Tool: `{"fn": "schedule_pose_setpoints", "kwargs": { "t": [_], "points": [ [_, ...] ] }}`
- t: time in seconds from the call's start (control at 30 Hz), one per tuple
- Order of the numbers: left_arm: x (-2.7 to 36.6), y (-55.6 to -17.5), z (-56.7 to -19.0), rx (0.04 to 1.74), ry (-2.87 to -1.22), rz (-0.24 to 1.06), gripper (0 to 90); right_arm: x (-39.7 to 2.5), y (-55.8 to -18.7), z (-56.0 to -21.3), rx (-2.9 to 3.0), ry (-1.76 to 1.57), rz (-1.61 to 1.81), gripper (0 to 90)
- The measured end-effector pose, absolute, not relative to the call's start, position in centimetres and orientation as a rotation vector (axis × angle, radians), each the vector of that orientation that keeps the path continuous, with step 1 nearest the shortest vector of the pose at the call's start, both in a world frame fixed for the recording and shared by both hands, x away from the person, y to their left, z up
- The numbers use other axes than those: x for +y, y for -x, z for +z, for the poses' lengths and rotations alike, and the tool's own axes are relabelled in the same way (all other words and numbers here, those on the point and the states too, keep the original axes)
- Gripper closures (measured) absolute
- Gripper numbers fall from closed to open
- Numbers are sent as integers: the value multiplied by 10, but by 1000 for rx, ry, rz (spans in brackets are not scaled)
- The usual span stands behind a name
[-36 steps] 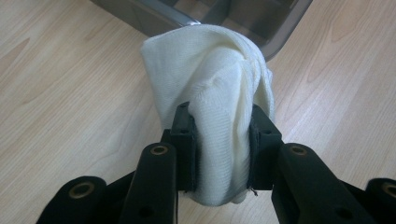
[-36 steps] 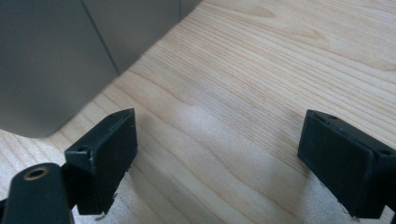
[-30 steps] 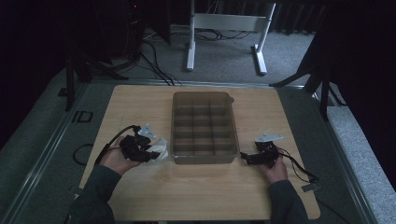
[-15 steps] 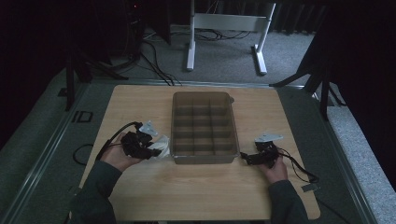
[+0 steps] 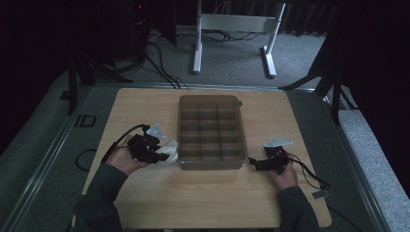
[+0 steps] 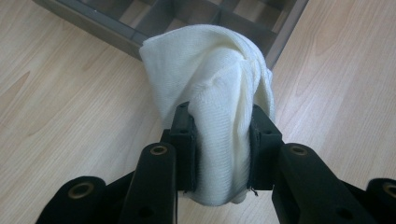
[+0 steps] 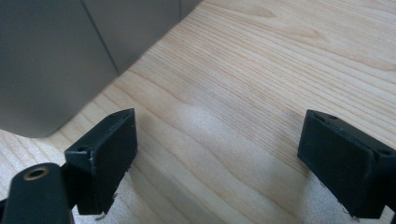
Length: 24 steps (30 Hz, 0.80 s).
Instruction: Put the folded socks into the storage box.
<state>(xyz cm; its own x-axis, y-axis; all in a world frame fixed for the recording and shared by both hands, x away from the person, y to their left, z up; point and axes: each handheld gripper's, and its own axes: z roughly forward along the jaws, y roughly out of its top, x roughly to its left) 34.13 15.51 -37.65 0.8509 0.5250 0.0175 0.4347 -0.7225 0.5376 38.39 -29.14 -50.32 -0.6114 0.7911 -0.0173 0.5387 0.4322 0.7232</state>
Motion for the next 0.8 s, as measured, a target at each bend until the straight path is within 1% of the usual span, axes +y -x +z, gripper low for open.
{"fn": "schedule_pose_setpoints", "kwargs": {
  "t": [0.8],
  "points": [
    [149,-350,-367,645,-2513,232,696,-291,-384,-503,2335,-1138,989,115]
  ]
}}
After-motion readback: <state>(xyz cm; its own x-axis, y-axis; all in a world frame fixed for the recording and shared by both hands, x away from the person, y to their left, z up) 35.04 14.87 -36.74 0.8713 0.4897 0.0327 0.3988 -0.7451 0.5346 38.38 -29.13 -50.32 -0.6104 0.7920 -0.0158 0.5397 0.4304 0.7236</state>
